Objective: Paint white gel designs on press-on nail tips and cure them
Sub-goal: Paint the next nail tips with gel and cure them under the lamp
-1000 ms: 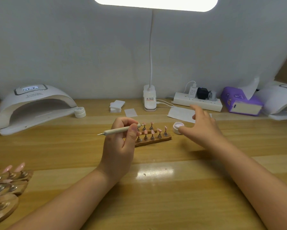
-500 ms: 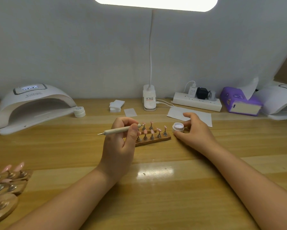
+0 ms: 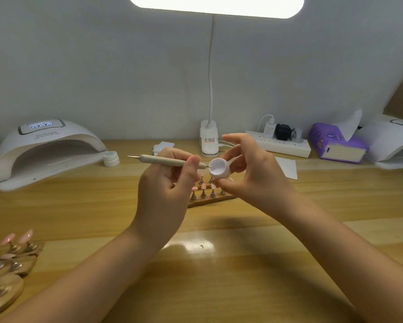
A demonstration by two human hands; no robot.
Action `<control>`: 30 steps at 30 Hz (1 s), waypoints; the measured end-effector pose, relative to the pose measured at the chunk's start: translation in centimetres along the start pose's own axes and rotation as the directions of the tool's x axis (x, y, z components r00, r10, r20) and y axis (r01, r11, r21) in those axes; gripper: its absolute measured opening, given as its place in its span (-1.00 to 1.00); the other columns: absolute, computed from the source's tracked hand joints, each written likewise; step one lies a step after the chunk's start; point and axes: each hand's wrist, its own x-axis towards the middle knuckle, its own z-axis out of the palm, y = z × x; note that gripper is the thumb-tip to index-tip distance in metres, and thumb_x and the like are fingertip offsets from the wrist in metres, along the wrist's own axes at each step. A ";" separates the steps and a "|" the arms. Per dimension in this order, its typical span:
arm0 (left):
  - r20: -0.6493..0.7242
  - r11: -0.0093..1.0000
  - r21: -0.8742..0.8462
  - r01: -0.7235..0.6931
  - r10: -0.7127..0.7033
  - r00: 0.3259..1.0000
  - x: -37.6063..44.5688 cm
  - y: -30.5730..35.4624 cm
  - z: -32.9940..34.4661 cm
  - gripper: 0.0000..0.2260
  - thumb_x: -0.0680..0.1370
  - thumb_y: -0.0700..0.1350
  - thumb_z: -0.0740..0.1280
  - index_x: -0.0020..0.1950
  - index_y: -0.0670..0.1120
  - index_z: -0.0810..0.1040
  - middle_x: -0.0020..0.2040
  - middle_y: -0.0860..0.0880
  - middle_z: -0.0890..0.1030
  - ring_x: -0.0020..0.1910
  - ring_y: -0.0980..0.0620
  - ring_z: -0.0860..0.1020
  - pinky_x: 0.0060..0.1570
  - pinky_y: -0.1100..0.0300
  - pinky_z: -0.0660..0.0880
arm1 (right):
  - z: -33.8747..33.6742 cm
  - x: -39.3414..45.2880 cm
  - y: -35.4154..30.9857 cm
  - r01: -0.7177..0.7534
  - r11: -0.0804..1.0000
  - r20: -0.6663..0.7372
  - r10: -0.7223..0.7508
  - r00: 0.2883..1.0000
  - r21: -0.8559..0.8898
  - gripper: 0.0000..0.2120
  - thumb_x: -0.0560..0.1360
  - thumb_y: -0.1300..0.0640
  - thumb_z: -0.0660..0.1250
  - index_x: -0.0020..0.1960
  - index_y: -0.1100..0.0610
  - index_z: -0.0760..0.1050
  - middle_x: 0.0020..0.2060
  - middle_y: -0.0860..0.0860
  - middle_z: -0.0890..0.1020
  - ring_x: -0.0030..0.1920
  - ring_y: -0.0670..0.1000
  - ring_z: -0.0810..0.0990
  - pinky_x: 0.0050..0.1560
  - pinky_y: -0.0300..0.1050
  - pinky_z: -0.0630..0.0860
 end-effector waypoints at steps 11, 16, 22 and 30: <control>-0.004 0.993 0.094 0.069 -0.069 0.998 0.3 -0.5 -0.1 -0.89 0.59 -0.10 0.29 -0.13 -0.05 0.55 -0.33 -0.01 0.58 -0.36 0.06 0.54 -0.33 0.08 0.55 | 0.1 -0.2 -0.8 0.058 0.998 0.056 -0.055 0.997 -0.038 -0.28 0.32 0.00 0.56 0.38 0.03 0.32 0.00 -0.09 0.64 -0.17 -0.17 0.58 -0.10 -0.34 0.57; -0.003 0.991 0.059 0.117 -0.117 0.993 0.4 -0.4 -0.2 -0.91 0.51 -0.06 0.21 -0.15 -0.01 0.48 -0.39 0.11 0.52 -0.41 0.17 0.47 -0.39 0.21 0.46 | 0.2 -0.2 -1.0 0.076 0.995 0.056 -0.072 0.996 -0.060 -0.27 0.33 0.06 0.57 0.40 0.05 0.31 0.03 -0.04 0.65 -0.10 -0.14 0.57 -0.04 -0.24 0.59; 0.003 0.990 0.066 0.128 -0.128 0.992 0.3 -0.5 -0.1 -0.93 0.50 -0.06 0.22 -0.16 0.01 0.47 -0.37 0.12 0.53 -0.39 0.16 0.49 -0.36 0.15 0.49 | 0.2 -0.2 -1.3 0.101 0.991 0.049 -0.097 0.994 -0.085 -0.26 0.36 0.08 0.55 0.44 0.07 0.29 0.09 -0.03 0.65 0.02 -0.07 0.62 0.05 -0.15 0.59; 0.004 0.989 0.094 0.114 -0.114 0.993 0.2 -0.8 -0.1 -0.93 0.51 -0.05 0.22 -0.16 0.02 0.46 -0.36 0.16 0.54 -0.38 0.19 0.51 -0.40 0.31 0.46 | -0.1 -0.2 -1.5 0.106 0.990 0.026 -0.104 0.994 -0.095 -0.27 0.36 0.11 0.55 0.44 0.10 0.30 0.12 0.00 0.66 0.06 -0.01 0.64 0.08 -0.12 0.57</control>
